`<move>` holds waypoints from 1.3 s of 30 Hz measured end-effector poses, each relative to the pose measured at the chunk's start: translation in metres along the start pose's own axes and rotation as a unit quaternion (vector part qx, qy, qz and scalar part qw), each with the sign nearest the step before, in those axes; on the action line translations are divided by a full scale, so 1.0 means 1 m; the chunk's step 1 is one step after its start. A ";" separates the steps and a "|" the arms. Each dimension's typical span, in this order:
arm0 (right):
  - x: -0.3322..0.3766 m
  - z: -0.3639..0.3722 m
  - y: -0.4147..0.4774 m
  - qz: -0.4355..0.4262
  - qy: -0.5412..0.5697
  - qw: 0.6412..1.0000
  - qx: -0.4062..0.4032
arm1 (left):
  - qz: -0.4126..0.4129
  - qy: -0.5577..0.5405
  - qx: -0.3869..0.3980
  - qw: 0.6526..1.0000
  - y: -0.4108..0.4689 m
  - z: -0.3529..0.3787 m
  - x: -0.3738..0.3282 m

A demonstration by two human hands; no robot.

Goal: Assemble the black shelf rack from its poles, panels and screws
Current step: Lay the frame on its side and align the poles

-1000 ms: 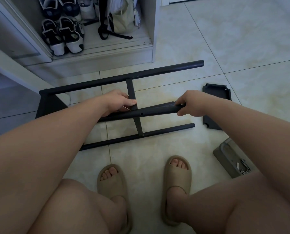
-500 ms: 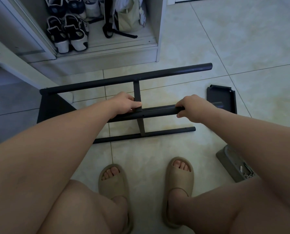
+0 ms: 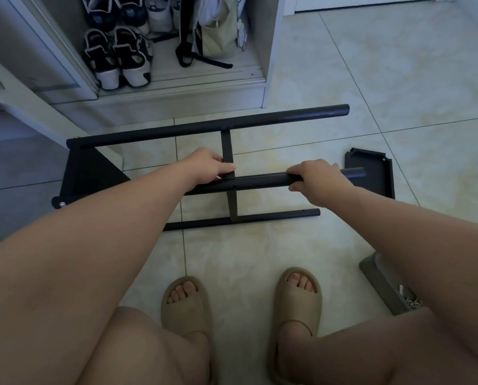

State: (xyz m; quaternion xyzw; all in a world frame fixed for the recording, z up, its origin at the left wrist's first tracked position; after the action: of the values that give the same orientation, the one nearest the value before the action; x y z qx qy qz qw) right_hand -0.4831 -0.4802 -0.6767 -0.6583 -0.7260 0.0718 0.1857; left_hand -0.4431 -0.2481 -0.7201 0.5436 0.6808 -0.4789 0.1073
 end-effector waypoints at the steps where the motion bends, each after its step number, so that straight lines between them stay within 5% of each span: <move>1: 0.000 0.000 0.000 0.001 0.001 1.000 0.001 | 0.002 0.001 0.003 1.000 0.002 0.002 -0.002; 18: -0.004 -0.001 -0.002 0.014 0.016 1.000 0.007 | 0.000 -0.051 0.003 0.999 0.002 0.011 -0.003; 39: -0.001 -0.002 0.008 0.013 -0.008 1.000 -0.012 | 0.014 0.023 -0.012 1.000 0.001 0.001 -0.007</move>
State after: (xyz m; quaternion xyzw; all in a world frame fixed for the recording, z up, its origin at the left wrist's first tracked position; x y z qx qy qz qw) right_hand -0.4750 -0.4800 -0.6782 -0.6692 -0.7197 0.0714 0.1709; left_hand -0.4403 -0.2530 -0.7166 0.5631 0.6809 -0.4564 0.1048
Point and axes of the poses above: each hand's wrist, its own y-axis towards the middle knuckle, its own z-axis out of the palm, x = y × z, the point moved 9 cm from there along y, towards the middle knuckle, and after that the axes turned 4 degrees about -x, right-handed, at the moved point
